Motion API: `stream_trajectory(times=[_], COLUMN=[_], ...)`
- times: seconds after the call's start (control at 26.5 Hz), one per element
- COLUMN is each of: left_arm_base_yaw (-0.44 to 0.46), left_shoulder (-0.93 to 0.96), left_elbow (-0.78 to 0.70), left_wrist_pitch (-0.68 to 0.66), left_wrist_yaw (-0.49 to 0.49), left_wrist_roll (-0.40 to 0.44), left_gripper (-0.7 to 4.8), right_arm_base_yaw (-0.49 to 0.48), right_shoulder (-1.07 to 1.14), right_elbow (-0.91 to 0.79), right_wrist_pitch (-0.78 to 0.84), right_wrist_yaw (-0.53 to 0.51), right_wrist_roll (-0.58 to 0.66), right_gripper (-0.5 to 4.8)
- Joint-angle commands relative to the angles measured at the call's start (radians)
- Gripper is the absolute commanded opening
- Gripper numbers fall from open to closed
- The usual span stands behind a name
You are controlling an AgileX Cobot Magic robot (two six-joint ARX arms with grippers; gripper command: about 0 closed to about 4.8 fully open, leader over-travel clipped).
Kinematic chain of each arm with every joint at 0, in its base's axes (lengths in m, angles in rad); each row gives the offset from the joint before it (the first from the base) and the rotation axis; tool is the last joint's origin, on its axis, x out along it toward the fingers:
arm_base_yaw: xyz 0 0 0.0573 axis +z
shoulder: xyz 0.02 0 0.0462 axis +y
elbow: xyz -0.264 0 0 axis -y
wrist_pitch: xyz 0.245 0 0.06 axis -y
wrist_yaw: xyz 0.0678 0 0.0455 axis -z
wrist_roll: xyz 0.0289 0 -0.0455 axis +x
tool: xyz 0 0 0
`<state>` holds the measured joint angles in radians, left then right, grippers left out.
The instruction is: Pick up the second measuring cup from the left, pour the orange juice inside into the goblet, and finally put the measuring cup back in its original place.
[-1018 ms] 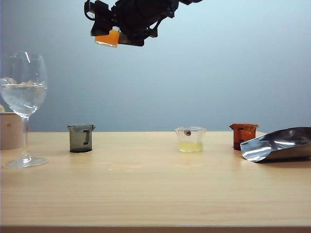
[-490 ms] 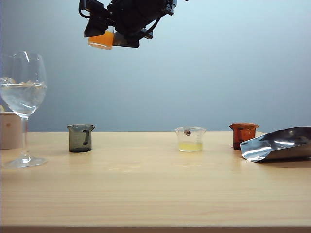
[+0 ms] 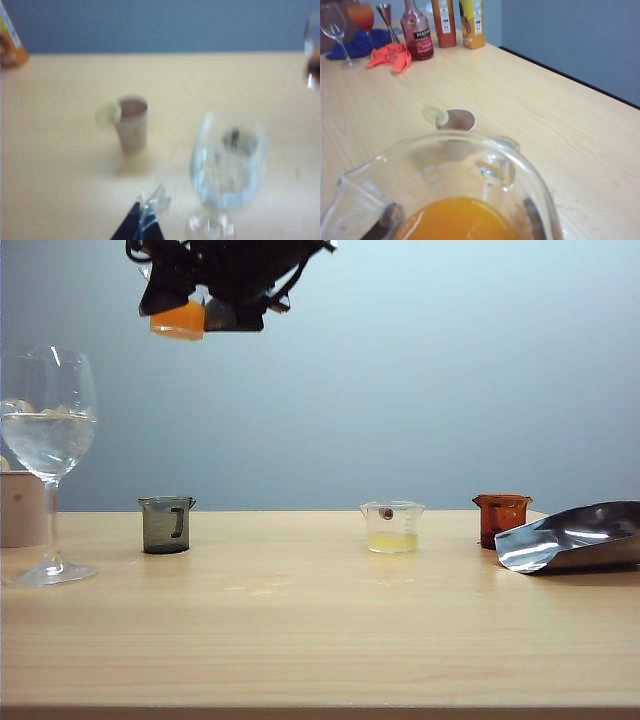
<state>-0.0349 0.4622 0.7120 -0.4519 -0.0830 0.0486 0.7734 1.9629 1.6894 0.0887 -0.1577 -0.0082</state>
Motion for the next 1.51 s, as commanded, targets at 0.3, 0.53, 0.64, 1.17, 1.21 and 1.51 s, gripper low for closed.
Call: stream_trajectory(times=[0.3, 0.53, 0.64, 1.17, 1.21, 1.51], left_arm_base_yaw=[-0.168, -0.275, -0.273, -0.075, -0.081, -0.102], left_shoulder=[0.212, 0.219, 0.216, 0.175, 0.175, 0.183], left_elbow=[0.119, 0.119, 0.119, 0.114, 0.111, 0.104], left_wrist_pitch=[0.048, 0.04, 0.025, -0.05, -0.049, -0.048], left_wrist_yaw=[-0.029, 0.04, 0.062, 0.049, 0.05, 0.084], left_wrist_roll=[-0.003, -0.003, -0.003, -0.003, -0.003, -0.003], left_gripper=[-0.03, -0.03, -0.03, -0.03, -0.03, -0.03], right_arm_base_yaw=[0.009, 0.019, 0.021, 0.035, 0.04, 0.058], right_shoulder=[-0.004, 0.018, 0.056, 0.114, 0.114, 0.128], right_elbow=[0.085, 0.097, 0.14, 0.222, 0.222, 0.222], right_wrist_pitch=[-0.058, -0.064, -0.096, -0.15, -0.151, -0.154], right_wrist_yaw=[-0.002, -0.001, -0.025, -0.016, -0.012, 0.011], right_wrist_roll=[-0.119, -0.131, -0.132, -0.291, -0.3, -0.319], right_gripper=[2.1, 2.1, 2.1, 2.1, 2.1, 2.1])
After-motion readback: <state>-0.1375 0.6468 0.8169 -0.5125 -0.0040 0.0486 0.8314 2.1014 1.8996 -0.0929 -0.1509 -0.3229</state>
